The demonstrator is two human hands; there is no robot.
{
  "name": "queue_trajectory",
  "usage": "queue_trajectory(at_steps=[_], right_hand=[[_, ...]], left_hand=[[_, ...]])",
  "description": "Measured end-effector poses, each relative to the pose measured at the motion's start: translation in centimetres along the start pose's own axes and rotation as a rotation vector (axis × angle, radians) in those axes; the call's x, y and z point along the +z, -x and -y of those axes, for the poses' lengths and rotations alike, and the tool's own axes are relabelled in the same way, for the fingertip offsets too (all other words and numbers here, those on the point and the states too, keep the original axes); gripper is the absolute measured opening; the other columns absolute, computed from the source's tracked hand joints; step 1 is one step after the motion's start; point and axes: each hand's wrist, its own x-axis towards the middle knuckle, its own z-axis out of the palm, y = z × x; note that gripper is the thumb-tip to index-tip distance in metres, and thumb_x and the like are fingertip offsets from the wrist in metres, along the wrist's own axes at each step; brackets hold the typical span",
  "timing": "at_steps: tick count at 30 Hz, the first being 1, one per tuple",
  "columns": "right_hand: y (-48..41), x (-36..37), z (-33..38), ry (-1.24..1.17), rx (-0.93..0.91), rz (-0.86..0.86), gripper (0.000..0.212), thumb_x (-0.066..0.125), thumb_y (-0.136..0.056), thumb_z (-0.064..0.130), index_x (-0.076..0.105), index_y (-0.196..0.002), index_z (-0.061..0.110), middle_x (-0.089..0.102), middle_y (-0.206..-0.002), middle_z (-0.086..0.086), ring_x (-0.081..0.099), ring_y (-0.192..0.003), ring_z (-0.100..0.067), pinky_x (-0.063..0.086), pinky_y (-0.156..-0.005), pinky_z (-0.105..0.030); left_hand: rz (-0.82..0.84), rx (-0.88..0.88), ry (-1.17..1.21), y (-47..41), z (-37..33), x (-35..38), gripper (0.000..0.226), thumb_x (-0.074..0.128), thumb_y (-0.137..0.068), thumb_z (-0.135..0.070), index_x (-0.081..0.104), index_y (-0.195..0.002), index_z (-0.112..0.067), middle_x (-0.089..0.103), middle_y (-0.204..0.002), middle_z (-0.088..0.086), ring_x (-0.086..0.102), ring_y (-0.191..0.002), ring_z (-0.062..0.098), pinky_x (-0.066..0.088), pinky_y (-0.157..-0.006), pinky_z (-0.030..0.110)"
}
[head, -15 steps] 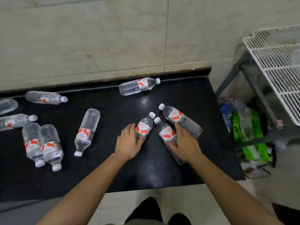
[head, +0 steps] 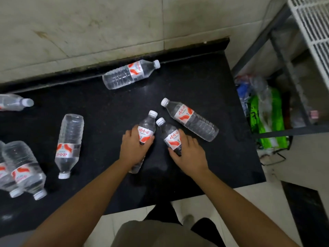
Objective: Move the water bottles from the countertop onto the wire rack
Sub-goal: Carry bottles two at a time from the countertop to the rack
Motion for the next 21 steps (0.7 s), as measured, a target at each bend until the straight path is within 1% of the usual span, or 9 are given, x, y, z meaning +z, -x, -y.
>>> queue_trajectory(at_steps=[2,4,7,9,12,14,16,18,21], right_hand=[[0.2,-0.8,0.1,-0.070,0.026,0.056,0.080,0.061,-0.092,0.054,0.029,-0.156,0.018,0.058,-0.134,-0.007,0.056,-0.118,-0.027,0.052,-0.090,-0.042],[1.2,-2.5,0.3,-0.162,0.021,0.063,0.080,0.061,-0.093,0.052,0.026,-0.157,0.020,0.056,-0.141,-0.005,0.055,-0.124,-0.025,0.050,-0.094,-0.038],[2.7,-7.1,0.3,-0.281,-0.021,-0.025,0.079,0.062,-0.092,0.053,0.027,-0.157,0.023,0.053,-0.146,0.001,0.053,-0.129,-0.016,0.046,-0.096,-0.028],[3.7,-10.7,-0.7,-0.325,-0.045,-0.126,0.080,0.065,-0.090,0.053,0.029,-0.156,0.025,0.053,-0.146,0.004,0.052,-0.129,-0.014,0.045,-0.096,-0.027],[5.9,-16.4,-3.5,-0.405,-0.034,-0.273,0.081,0.070,-0.087,0.051,0.033,-0.155,0.029,0.058,-0.138,0.007,0.055,-0.123,-0.011,0.048,-0.095,-0.028],[7.3,-20.8,-5.9,-0.460,-0.035,-0.393,0.079,0.070,-0.085,0.053,0.035,-0.153,0.033,0.061,-0.133,0.011,0.059,-0.116,-0.007,0.051,-0.096,-0.031],[8.6,-25.2,-9.0,-0.523,-0.053,-0.513,0.075,0.069,-0.083,0.056,0.038,-0.149,0.034,0.063,-0.127,0.012,0.061,-0.110,-0.005,0.052,-0.094,-0.033],[10.3,-29.1,-13.0,-0.571,-0.088,-0.606,0.073,0.065,-0.082,0.059,0.042,-0.145,0.029,0.065,-0.120,0.011,0.064,-0.104,-0.007,0.055,-0.090,-0.037],[13.0,-34.2,-19.2,-0.575,-0.134,-0.671,0.078,0.062,-0.082,0.064,0.041,-0.147,0.026,0.066,-0.122,0.008,0.065,-0.106,-0.011,0.056,-0.091,-0.041]], left_hand=[[-0.002,0.005,0.031,0.8,-0.6,-0.4,0.066,0.063,-0.087,-0.058,0.046,-0.138,-0.021,0.059,-0.127,0.008,0.057,-0.114,0.029,0.049,-0.093,0.044],[-0.058,0.010,0.105,2.6,-1.4,-1.0,0.056,0.062,-0.090,-0.055,0.048,-0.133,-0.022,0.059,-0.122,0.002,0.060,-0.110,0.024,0.050,-0.089,0.041],[-0.227,0.060,0.293,5.0,-5.1,-2.9,0.044,0.062,-0.091,-0.054,0.049,-0.126,-0.030,0.058,-0.115,-0.005,0.060,-0.102,0.010,0.052,-0.087,0.036],[-0.273,0.123,0.373,6.2,-9.3,-3.7,0.036,0.064,-0.093,-0.049,0.051,-0.122,-0.032,0.060,-0.114,-0.006,0.061,-0.101,0.004,0.052,-0.086,0.033],[-0.298,0.186,0.474,8.3,-16.2,-4.2,0.043,0.066,-0.091,-0.049,0.049,-0.127,-0.035,0.063,-0.111,-0.016,0.062,-0.099,-0.005,0.048,-0.081,0.017],[-0.328,0.234,0.538,10.0,-21.3,-3.9,0.047,0.068,-0.089,-0.049,0.051,-0.129,-0.030,0.064,-0.108,-0.018,0.061,-0.096,-0.011,0.045,-0.077,0.009],[-0.366,0.304,0.612,12.3,-26.5,-3.0,0.049,0.068,-0.090,-0.048,0.053,-0.130,-0.024,0.067,-0.111,-0.013,0.064,-0.099,-0.004,0.048,-0.081,0.014],[-0.402,0.377,0.691,15.5,-31.5,-1.1,0.048,0.067,-0.093,-0.043,0.052,-0.131,-0.019,0.066,-0.116,-0.006,0.065,-0.102,0.003,0.050,-0.086,0.019],[-0.427,0.452,0.790,20.6,-38.1,2.7,0.054,0.066,-0.094,-0.037,0.044,-0.137,-0.013,0.062,-0.115,-0.007,0.061,-0.098,-0.006,0.047,-0.083,0.011]])
